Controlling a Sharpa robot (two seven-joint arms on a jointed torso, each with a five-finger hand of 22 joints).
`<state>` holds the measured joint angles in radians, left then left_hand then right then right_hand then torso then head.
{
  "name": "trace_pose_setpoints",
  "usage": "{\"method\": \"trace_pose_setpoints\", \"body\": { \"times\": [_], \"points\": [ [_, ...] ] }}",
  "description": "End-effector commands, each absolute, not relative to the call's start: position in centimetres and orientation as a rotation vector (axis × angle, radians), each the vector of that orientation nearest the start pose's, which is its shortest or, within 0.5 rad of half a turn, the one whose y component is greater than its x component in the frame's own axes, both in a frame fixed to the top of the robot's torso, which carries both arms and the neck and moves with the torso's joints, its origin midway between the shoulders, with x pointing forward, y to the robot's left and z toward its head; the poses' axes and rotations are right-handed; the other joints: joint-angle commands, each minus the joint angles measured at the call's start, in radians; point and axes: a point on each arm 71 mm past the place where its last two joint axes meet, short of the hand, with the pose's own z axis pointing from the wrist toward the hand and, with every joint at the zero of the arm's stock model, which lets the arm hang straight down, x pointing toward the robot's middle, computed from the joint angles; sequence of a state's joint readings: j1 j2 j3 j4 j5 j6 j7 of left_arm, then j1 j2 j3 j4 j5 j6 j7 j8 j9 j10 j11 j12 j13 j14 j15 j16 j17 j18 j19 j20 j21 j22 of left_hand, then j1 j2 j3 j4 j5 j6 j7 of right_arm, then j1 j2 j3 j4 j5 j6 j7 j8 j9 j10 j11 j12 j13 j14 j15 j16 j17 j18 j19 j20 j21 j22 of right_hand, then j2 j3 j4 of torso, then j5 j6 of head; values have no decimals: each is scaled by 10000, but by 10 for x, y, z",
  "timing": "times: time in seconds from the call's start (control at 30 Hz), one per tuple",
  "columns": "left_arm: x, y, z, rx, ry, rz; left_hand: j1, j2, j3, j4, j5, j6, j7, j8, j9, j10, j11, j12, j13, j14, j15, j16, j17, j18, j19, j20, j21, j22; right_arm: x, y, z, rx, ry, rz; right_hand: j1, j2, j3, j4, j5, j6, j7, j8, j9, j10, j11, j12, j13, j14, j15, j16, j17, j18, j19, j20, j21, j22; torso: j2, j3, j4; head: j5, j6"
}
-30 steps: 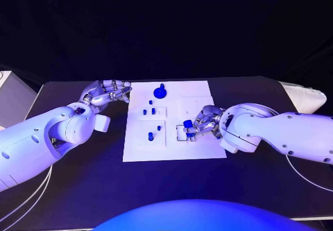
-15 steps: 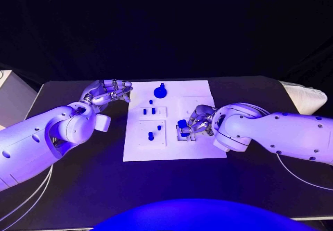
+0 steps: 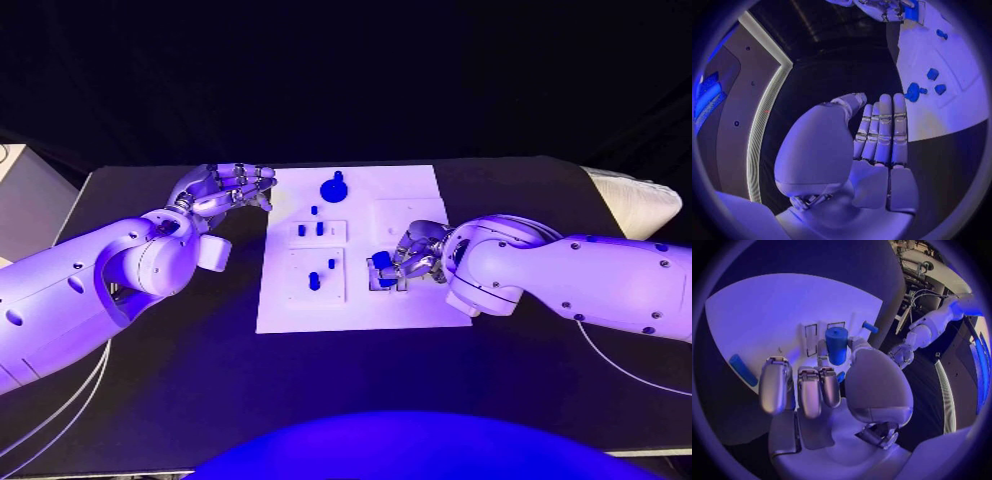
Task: Assemble the parts on the task board
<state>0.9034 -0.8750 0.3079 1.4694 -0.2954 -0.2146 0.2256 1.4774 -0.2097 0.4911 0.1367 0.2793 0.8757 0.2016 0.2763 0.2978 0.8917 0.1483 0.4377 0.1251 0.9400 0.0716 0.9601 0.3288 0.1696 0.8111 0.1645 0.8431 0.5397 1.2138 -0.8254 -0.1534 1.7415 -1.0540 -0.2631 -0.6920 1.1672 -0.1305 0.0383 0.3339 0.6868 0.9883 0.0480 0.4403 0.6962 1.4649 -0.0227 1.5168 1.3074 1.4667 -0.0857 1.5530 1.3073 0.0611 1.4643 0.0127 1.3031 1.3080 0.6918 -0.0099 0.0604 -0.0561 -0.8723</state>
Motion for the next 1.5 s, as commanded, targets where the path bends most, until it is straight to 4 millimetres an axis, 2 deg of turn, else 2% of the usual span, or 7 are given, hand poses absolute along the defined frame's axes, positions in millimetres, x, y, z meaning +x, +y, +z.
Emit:
{"method": "trace_pose_setpoints", "body": {
  "times": [0.03,0.57,1.0,1.07,1.27,1.43,1.5],
  "points": [
    [486,246,-207,-10824,14937,-14829,25,23,-26,27,56,-80,-5,59,-15,-68,-22,30,-8,-22,38,-41,9,134,26,55,-63,-8,422,-165,-233,3437,22102,4148,-23,-54,493,-415,-49,91,-22,17,5,696,-55,-52,2160,966,-77,38,2271,-69,595,-39,64,992,-4,-8,9,0,2],
    [485,247,-207,-10820,14971,-14811,24,22,-26,31,56,-82,-3,63,-17,-76,-20,36,-12,-23,39,-40,13,133,29,55,-66,-10,425,-162,-234,3434,22003,4130,-184,-142,603,-414,-327,106,-10,-7,46,672,-43,-95,2132,965,-66,35,2265,-69,591,-28,61,1004,2,-26,17,16,-4],
    [485,248,-206,-10823,14976,-14789,22,21,-27,36,56,-85,-2,65,-19,-88,-17,37,-17,-24,41,-40,15,132,31,56,-69,-12,428,-162,-237,3362,22059,3990,-582,-344,642,-417,-1724,114,25,-61,206,628,-5,-185,2083,959,-33,21,2241,-59,575,7,-6,1005,0,-11,10,36,-4],
    [485,248,-206,-10823,14977,-14788,22,21,-27,36,56,-85,-2,65,-19,-88,-17,37,-17,-24,41,-40,15,132,31,56,-69,-12,428,-162,-237,3346,22079,3967,-631,-348,596,-415,-1965,117,26,-64,235,625,-4,-193,2080,959,-29,22,2245,-61,577,10,1,1017,1,-5,10,36,-4],
    [485,248,-206,-10826,14980,-14781,22,21,-27,36,56,-85,-2,65,-19,-88,-17,37,-17,-24,41,-40,15,132,31,56,-69,-12,429,-163,-237,3350,22036,3909,-670,-347,507,-413,-2266,118,24,-70,280,617,-3,-212,2070,955,-29,12,2222,-58,575,12,-14,1018,2,-4,9,25,-4],
    [485,248,-206,-10830,14984,-14775,22,21,-27,36,56,-85,-2,65,-19,-88,-17,37,-17,-24,41,-40,15,132,31,56,-69,-12,429,-163,-237,3319,21913,3872,-778,-274,225,-405,-2874,126,20,-68,364,597,-6,-254,2047,954,-29,9,2219,-56,574,14,-33,1024,1,1,12,16,-4],
    [485,248,-206,-10832,14986,-14771,22,21,-27,36,56,-85,-2,65,-19,-88,-17,37,-17,-24,41,-40,15,132,31,56,-69,-12,429,-163,-236,3285,21864,3861,-795,-258,173,-402,-2940,127,20,-68,376,599,-6,-251,2050,953,-30,6,2213,-56,575,15,-36,1025,2,-1,15,7,-4]
  ]
}}
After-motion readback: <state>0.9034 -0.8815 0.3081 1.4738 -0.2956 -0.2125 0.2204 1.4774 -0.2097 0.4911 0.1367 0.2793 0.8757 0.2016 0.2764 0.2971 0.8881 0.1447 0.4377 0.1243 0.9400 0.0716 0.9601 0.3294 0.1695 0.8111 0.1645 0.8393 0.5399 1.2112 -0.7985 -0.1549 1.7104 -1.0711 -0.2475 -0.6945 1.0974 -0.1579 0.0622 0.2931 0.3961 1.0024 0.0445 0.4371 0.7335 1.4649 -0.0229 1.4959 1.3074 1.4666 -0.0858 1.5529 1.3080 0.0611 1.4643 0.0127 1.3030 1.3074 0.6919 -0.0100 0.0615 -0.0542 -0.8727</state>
